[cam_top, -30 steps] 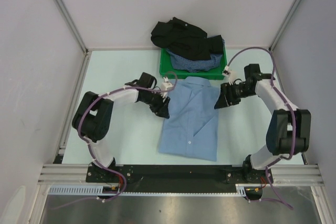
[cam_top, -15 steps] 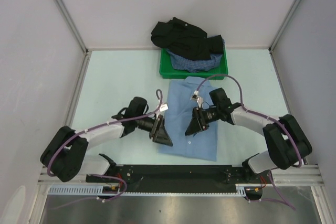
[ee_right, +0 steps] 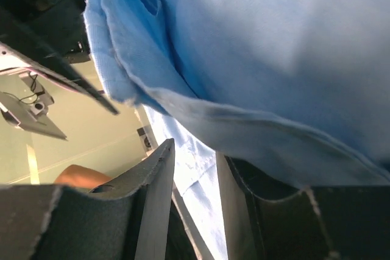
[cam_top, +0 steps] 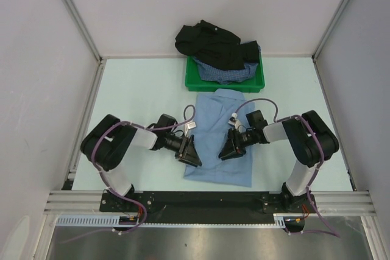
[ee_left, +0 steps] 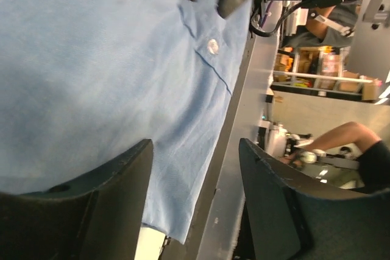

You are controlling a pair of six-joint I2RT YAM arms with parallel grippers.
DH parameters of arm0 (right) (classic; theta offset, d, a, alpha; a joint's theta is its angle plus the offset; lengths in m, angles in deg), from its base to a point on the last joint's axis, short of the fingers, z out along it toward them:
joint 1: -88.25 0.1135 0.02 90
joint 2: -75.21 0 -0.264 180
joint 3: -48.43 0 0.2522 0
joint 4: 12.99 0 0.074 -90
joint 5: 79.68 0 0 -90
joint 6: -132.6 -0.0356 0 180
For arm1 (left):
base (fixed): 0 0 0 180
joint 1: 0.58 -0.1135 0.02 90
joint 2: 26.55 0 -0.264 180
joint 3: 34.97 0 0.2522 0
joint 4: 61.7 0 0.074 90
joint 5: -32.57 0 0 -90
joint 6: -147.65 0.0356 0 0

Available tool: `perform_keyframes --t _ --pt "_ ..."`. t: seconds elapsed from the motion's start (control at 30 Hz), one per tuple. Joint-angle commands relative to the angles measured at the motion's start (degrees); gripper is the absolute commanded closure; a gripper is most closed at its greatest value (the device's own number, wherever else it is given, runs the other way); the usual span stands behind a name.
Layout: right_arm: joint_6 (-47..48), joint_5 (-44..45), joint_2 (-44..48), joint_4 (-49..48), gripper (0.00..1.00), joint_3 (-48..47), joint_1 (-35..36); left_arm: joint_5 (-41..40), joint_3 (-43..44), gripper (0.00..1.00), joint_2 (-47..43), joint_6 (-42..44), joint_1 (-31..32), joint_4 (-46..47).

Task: Fold and stack the long sleeve shirts
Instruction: Fold the shirt

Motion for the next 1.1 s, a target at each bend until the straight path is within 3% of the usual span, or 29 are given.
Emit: perform_keyframes --t 0.0,0.13,0.2,0.33,0.37,0.5,0.67,0.8,0.93,1.07 --pt "5.3 5.0 4.4 4.6 0.61 -0.3 -1.4 1.8 -1.4 0.34 -9.6 8.8 0.0 -1.8" --pt "-2.5 2.3 18.6 1.0 0.6 3.2 -0.7 3.3 -3.3 0.34 -24.0 10.1 4.0 -7.1" --pt "-8.2 2.1 24.6 -1.9 0.61 6.1 1.7 0.8 -4.8 0.33 -25.6 5.8 8.4 -5.1" --pt "-20.7 5.4 26.0 -6.9 0.67 14.3 4.5 -1.7 -5.9 0.32 -21.0 0.2 10.9 0.9" --pt "-25.9 7.1 26.5 -8.5 0.7 16.6 4.3 -1.8 -3.7 0.32 -16.2 0.9 10.8 0.3" --pt "-25.0 12.6 27.9 1.0 0.74 19.0 5.3 -3.1 2.4 0.32 -3.8 1.3 10.7 -4.7" --pt "-26.5 24.0 25.1 13.3 0.78 19.4 6.0 -3.8 3.9 0.34 3.9 -0.4 8.5 -3.4" --pt "-28.3 25.9 23.1 18.6 0.84 18.9 4.9 -2.7 3.7 0.34 -0.1 1.4 7.2 -4.7" --pt "-28.2 26.7 24.9 24.6 0.86 17.2 5.0 -3.0 4.4 0.34 -7.4 9.0 6.6 -10.6" --pt "-25.2 23.3 27.9 25.9 0.92 13.7 3.3 -4.8 5.9 0.34 -11.9 13.9 4.7 -16.4"
